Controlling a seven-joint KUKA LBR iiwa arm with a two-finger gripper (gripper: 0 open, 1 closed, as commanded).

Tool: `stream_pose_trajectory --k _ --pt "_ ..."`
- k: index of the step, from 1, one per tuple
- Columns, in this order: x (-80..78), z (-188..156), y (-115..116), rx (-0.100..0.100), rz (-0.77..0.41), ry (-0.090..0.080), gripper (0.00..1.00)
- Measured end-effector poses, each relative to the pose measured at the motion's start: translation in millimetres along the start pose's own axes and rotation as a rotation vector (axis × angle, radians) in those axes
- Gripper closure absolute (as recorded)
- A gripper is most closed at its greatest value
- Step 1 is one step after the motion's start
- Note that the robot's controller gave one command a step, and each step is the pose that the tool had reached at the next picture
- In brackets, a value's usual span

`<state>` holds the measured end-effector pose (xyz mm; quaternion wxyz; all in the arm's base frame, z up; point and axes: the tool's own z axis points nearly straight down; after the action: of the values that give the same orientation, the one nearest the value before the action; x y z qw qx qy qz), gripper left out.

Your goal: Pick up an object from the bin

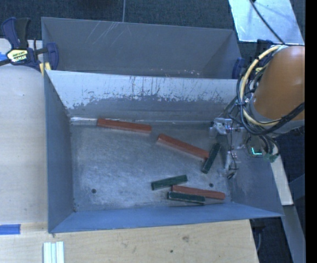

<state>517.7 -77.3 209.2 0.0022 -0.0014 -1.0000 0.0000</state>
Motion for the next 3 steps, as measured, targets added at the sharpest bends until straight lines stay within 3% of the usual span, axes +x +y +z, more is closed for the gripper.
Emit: stream_pose_trajectory --k 1,2,3 --pt "-23.6 137.1 -0.4 -0.001 0.392 -0.001 0.0" --pt "-25.3 134.1 -0.6 0.0 0.39 -0.006 1.0" --pt "-17.9 10.0 -1.8 -0.001 0.369 -0.015 1.0"
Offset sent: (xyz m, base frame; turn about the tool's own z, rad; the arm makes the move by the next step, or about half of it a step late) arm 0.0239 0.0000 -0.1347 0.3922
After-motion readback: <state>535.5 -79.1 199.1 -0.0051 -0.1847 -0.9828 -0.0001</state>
